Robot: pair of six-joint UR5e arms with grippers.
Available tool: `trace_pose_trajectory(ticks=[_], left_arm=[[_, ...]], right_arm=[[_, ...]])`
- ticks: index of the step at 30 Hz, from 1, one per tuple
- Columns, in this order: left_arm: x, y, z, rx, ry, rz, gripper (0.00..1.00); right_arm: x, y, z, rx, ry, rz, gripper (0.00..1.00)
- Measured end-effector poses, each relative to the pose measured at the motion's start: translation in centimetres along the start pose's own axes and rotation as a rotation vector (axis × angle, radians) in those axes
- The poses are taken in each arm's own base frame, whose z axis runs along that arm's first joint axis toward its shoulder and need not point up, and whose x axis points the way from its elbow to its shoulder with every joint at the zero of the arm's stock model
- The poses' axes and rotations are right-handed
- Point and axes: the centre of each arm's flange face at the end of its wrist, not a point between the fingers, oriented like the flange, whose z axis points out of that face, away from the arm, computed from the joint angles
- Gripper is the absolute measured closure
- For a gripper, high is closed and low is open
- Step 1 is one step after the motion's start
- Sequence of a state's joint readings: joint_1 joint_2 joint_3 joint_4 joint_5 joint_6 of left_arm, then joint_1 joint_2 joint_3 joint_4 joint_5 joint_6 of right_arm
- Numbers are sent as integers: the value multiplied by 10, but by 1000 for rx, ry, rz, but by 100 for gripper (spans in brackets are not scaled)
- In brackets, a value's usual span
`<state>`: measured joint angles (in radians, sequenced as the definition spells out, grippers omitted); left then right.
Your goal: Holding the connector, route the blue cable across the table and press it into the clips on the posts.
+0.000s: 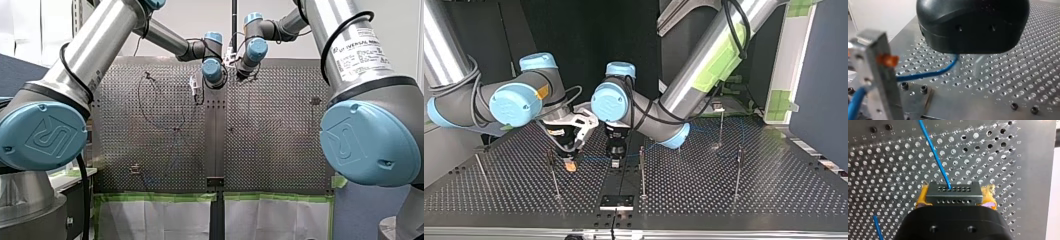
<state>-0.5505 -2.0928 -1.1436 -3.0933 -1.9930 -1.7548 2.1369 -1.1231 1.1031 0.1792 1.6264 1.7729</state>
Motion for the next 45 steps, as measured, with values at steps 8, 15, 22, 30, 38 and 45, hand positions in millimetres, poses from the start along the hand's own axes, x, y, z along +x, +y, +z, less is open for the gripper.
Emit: trace_pose_trajectory(ticks=[8, 15, 22, 30, 38, 45], left_arm=[[-12, 3, -11, -28, 20, -18, 100], [-12, 7, -20, -80, 24, -13, 100], [-5, 12, -29, -92, 16, -21, 100], [12, 15, -35, -85, 6, -31, 100], [36, 21, -37, -70, 9, -34, 100], [64, 25, -38, -20, 27, -34, 100]], right_arm=[[0, 0, 0, 0, 0, 0, 100], [-2, -2, -1, 3, -5, 2, 100], [-11, -3, -3, 3, -25, 3, 100], [-35, 1, -6, -7, -75, -3, 100], [-66, 10, -10, -24, -136, -9, 100], [-92, 18, -13, -36, -161, -8, 100]])
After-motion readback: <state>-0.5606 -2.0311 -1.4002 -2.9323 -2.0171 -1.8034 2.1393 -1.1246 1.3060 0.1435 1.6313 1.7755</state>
